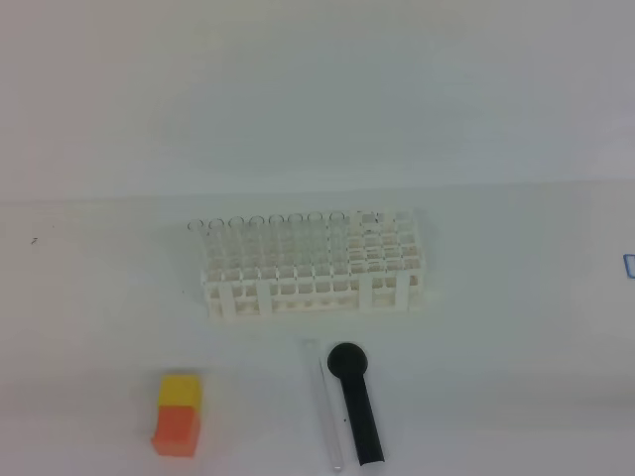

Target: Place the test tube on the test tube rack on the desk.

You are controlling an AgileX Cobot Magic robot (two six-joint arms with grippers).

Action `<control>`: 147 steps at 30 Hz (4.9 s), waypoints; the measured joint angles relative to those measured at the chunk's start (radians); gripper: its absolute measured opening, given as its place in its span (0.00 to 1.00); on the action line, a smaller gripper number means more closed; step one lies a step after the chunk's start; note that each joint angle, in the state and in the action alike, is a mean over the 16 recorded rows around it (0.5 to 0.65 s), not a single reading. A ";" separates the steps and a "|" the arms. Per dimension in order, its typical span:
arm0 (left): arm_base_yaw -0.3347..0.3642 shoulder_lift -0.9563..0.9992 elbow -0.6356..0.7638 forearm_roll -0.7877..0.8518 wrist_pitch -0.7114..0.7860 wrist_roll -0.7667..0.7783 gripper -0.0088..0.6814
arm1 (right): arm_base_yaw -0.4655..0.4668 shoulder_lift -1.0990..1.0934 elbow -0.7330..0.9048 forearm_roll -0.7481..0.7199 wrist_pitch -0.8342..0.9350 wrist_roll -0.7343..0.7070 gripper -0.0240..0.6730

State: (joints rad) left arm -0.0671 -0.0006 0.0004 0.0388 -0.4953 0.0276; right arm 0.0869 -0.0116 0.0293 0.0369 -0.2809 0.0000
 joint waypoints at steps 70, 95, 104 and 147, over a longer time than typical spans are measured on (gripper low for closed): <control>-0.702 1.666 -0.940 -0.240 0.942 -0.289 0.56 | 0.000 0.420 -0.605 0.043 1.363 -0.082 0.29; -0.703 1.800 -0.988 -0.100 1.027 -0.320 0.69 | 0.000 0.420 -0.605 0.073 1.365 -0.085 0.31; -0.703 1.802 -0.988 -0.044 1.075 -0.343 0.68 | 0.000 0.420 -0.605 0.080 1.365 -0.086 0.31; -0.703 1.622 -0.989 -0.010 1.146 -0.462 0.17 | 0.000 0.420 -0.605 0.101 1.343 -0.088 0.31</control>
State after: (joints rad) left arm -0.7698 1.6218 -0.9883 0.0284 0.6510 -0.4341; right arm 0.0869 0.4083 -0.5759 0.1380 1.0620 -0.0879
